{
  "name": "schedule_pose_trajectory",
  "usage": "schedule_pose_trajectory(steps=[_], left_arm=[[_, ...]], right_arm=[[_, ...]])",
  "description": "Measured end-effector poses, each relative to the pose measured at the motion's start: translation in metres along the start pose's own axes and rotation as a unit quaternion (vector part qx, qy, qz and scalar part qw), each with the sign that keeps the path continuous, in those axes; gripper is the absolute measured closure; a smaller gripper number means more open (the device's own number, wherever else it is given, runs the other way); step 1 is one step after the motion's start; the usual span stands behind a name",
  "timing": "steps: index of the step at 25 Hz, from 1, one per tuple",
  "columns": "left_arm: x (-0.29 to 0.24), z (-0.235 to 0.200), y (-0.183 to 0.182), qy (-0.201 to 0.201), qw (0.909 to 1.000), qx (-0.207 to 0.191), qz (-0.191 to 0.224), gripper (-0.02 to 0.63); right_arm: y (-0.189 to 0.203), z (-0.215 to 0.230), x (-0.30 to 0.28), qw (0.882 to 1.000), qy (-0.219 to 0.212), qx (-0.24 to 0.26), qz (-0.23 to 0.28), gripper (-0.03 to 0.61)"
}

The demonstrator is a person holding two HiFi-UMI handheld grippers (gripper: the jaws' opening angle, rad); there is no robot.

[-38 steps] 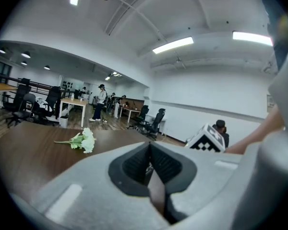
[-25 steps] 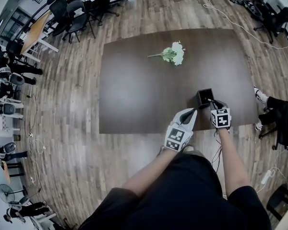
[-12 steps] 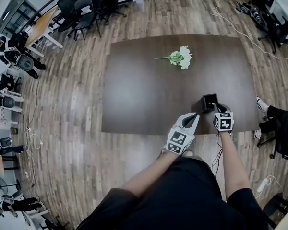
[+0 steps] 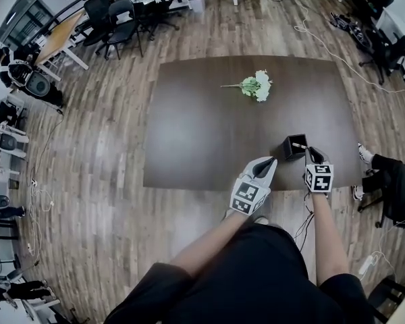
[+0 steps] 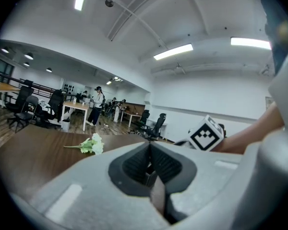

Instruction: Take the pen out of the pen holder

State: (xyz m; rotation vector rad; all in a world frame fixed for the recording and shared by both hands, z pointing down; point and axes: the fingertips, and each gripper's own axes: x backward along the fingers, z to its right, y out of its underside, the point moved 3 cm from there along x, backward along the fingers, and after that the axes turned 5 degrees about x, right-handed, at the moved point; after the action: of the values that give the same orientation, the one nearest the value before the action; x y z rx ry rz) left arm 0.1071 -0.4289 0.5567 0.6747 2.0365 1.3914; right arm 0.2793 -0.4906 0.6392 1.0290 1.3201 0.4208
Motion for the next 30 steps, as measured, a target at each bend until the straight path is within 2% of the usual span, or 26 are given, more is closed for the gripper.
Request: schedule_pose_trajectory(steps=[5, 8, 13, 17, 23, 30], left_arm=[[0.029, -0.018, -0.018, -0.012, 0.9998, -0.002, 0.016, 0.611], [0.042, -0.023, -0.033, -0.024, 0.9990, -0.020, 0.033, 0.611], [0.059, -0.020, -0.053, -0.052, 0.9960, -0.043, 0.059, 0.611], [0.069, -0.013, -0.060, -0.063, 0.9944, -0.054, 0.065, 0.611], [0.078, 0.003, -0.081, -0.049, 0.9927, -0.076, 0.080, 0.611], [0.076, 0.009, -0.080, -0.034, 0.9929, -0.078, 0.084, 0.611]], right_arm=[[-0.012, -0.017, 0.043, 0.999, 0.015, -0.014, 0.038, 0.541], [-0.027, -0.022, 0.069, 0.997, 0.024, -0.027, 0.069, 0.541], [-0.056, -0.030, 0.118, 0.990, 0.041, -0.045, 0.128, 0.541], [-0.074, -0.042, 0.157, 0.984, 0.056, -0.038, 0.163, 0.541], [-0.088, -0.060, 0.194, 0.979, 0.071, -0.025, 0.189, 0.541], [-0.076, -0.074, 0.197, 0.976, 0.089, -0.038, 0.193, 0.541]])
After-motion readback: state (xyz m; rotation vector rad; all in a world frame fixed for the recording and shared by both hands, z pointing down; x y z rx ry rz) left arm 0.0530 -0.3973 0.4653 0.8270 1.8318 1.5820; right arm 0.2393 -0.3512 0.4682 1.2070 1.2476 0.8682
